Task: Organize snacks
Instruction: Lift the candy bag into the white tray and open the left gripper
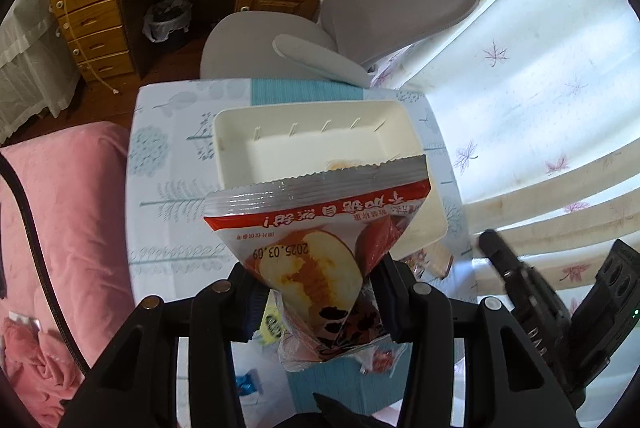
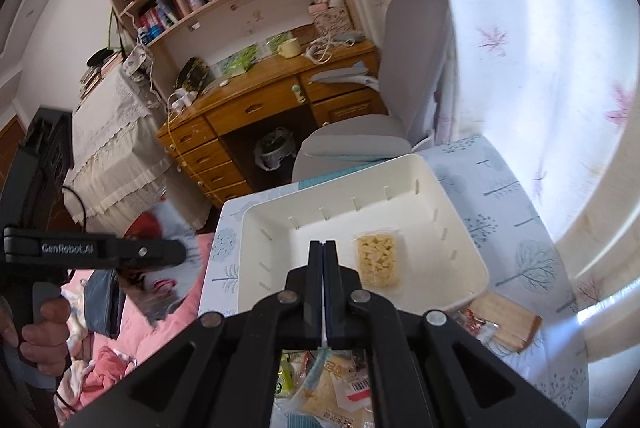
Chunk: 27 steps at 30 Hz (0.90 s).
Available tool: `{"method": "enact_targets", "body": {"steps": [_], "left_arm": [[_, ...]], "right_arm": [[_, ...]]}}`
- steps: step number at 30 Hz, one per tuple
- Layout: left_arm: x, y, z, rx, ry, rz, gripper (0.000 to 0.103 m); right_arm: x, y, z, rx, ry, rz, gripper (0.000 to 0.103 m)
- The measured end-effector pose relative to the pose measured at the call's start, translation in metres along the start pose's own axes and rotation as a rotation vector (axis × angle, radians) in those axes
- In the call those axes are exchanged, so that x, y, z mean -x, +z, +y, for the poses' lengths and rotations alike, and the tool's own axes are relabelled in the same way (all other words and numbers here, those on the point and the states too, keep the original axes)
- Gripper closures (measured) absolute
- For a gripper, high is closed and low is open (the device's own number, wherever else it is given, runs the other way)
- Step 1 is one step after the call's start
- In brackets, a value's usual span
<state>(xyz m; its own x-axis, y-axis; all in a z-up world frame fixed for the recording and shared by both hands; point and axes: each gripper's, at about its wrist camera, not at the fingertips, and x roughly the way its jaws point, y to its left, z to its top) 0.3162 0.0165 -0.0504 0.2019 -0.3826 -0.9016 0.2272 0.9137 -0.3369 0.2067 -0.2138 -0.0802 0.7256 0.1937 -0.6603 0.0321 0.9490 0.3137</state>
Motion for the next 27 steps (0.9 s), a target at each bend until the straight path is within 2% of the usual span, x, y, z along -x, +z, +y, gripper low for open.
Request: {"method": "enact_targets", "body": {"steps": [9,11,13,15,16,17,19,27], "left_arm": [[-0.034,0.017,-0.008,-0.002,-0.033,-0.007,0.056],[-0.040,0.020,-0.008,0.011,-0.042,0.000,0.043],[-0.046,0.021,-0.006,0.020,-0.049,0.006,0.034],[-0.047,0.021,-0.006,0.022,-0.046,0.006,0.032],[-0.047,0.020,-0.005,0.025,-0.039,0.008,0.030],[-0.047,0.019,-0.004,0.029,-0.030,0.010,0.030],[-0.045,0.016,-0.001,0.045,-0.020,0.010,0.030],[-0.022,-0.008,0.014,0.062,-0.008,-0.024,0.030]], "right_arm": [[-0.034,0.003,-0.012,-0.013,0.023,0.082,0.103],[-0.039,0.002,-0.017,-0.028,0.023,0.101,0.103],[-0.043,0.002,-0.019,-0.038,0.025,0.118,0.102],[-0.047,0.002,-0.022,-0.049,0.017,0.133,0.096],[-0.049,0.002,-0.023,-0.057,0.018,0.142,0.084],[-0.051,0.001,-0.024,-0.067,0.019,0.152,0.069],[-0.053,0.000,-0.026,-0.098,0.021,0.159,0.052],[-0.042,-0.007,-0.016,-0.130,0.035,0.163,0.040]]}}
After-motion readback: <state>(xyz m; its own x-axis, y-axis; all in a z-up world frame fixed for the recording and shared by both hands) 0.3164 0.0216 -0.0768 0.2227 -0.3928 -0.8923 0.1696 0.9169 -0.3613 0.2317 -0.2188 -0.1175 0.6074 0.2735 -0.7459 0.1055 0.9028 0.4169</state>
